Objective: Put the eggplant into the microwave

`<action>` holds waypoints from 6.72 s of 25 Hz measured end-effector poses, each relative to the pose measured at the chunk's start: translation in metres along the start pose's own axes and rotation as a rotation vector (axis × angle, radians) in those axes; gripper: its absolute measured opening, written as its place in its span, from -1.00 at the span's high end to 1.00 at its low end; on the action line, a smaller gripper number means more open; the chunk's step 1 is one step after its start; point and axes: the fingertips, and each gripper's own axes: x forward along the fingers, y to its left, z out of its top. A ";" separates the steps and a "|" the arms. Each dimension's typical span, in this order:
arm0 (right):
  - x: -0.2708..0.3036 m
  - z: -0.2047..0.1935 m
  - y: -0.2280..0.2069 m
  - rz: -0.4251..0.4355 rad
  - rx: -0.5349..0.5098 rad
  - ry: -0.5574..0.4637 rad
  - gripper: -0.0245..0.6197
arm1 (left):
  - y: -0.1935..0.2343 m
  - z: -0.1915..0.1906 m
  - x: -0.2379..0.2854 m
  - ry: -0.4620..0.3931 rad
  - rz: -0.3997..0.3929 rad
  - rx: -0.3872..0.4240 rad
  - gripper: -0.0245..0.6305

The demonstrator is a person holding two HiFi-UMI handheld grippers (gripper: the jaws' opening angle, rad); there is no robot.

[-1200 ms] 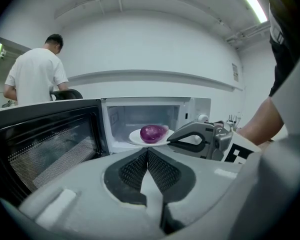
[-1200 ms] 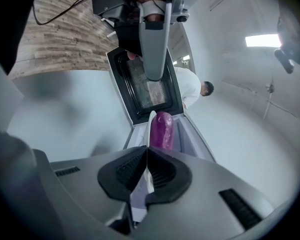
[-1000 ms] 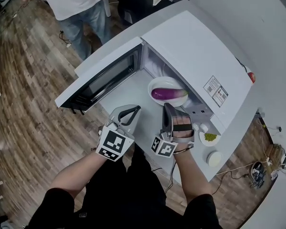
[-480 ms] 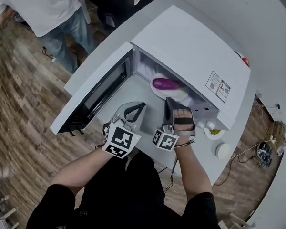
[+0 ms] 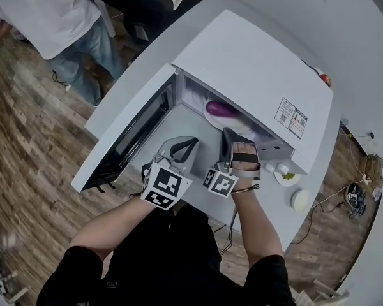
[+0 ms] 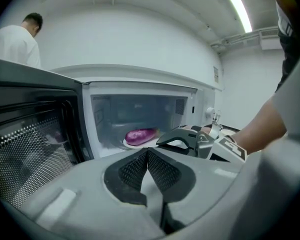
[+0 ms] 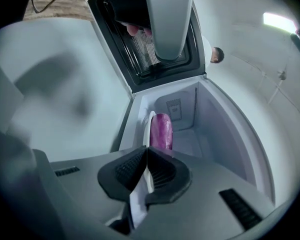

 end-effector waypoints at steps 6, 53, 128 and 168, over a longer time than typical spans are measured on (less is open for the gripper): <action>0.013 0.001 -0.004 0.035 0.022 0.032 0.85 | 0.007 0.008 0.000 0.006 -0.004 0.002 0.90; 0.022 -0.017 0.001 0.302 0.275 0.162 0.75 | 0.025 0.010 -0.010 0.067 -0.010 -0.046 0.90; -0.371 -0.038 -0.157 0.400 1.365 -0.359 0.83 | -0.210 0.158 -0.195 -0.189 -0.074 -0.144 0.90; -0.408 0.016 -0.185 0.344 1.421 -0.466 0.88 | -0.177 0.166 -0.257 -0.240 -0.175 -0.065 0.90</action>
